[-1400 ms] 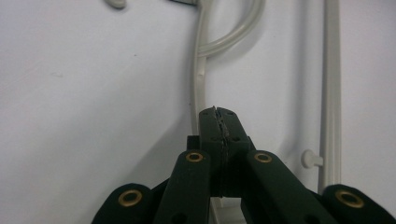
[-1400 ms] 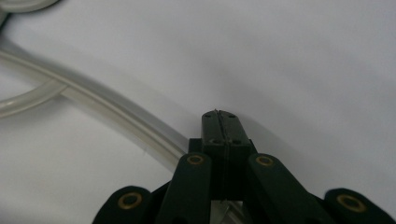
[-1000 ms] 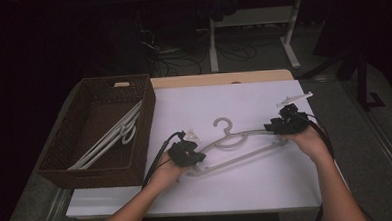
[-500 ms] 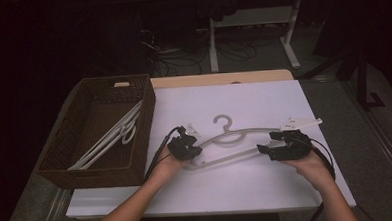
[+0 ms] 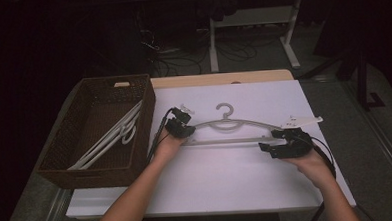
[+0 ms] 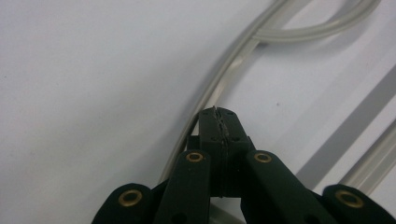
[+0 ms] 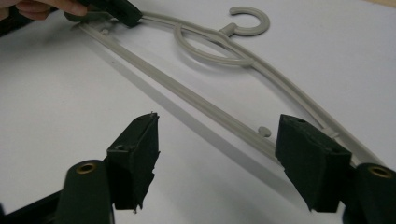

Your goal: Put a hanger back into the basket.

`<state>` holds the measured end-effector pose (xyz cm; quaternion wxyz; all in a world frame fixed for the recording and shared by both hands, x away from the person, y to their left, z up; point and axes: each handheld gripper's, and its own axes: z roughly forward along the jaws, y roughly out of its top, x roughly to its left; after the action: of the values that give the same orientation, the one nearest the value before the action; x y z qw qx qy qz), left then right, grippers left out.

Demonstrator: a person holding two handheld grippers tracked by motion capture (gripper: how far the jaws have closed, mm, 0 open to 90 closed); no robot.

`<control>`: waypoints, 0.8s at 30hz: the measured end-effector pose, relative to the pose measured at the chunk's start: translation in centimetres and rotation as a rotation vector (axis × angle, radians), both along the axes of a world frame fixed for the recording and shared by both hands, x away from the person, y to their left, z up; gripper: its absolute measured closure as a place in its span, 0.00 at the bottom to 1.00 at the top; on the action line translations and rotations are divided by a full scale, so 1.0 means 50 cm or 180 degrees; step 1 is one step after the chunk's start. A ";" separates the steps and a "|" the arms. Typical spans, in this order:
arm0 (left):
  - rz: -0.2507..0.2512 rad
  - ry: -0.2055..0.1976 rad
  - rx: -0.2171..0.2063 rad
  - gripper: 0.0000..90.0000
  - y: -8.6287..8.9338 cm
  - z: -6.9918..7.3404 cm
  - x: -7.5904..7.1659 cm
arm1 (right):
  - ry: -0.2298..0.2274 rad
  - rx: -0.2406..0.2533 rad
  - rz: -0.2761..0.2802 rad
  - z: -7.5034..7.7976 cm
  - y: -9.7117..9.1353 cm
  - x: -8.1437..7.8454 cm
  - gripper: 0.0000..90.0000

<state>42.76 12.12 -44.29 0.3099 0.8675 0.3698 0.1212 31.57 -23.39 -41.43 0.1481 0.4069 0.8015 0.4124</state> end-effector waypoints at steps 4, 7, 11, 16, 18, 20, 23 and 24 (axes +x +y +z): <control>-0.0139 -0.0004 -0.0188 0.86 0.006 0.026 -0.024 | 0.0015 -0.0041 -0.0081 0.008 -0.021 0.022 0.54; -0.0316 -0.0009 -0.0336 0.74 0.012 0.049 -0.051 | 0.0075 -0.0149 -0.0192 0.009 -0.042 0.051 0.68; -0.0540 0.0013 -0.0505 0.64 0.020 0.066 -0.091 | 0.0169 -0.0298 -0.0359 0.002 -0.070 0.095 0.85; -0.0714 0.0098 -0.0705 0.54 0.031 0.061 -0.135 | 0.0301 -0.0282 -0.0468 -0.012 -0.101 0.142 0.92; -0.0773 0.0140 -0.0715 0.50 0.033 0.054 -0.148 | 0.0336 -0.0272 -0.0503 -0.020 -0.110 0.153 0.91; -0.0805 0.0161 -0.0728 0.48 0.035 0.048 -0.159 | 0.0372 -0.0266 -0.0538 -0.029 -0.115 0.159 0.92; -0.0819 0.0171 -0.0749 0.47 0.042 0.044 -0.169 | 0.0410 -0.0441 -0.0572 -0.046 -0.118 0.162 0.97; -0.0818 0.0170 -0.0759 0.47 0.043 0.043 -0.170 | 0.0418 -0.0439 -0.0585 -0.049 -0.120 0.162 0.98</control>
<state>34.28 14.26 -42.15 0.4136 0.8676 0.2757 0.0127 39.65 -29.38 -43.86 0.1600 0.4936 0.7953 0.3134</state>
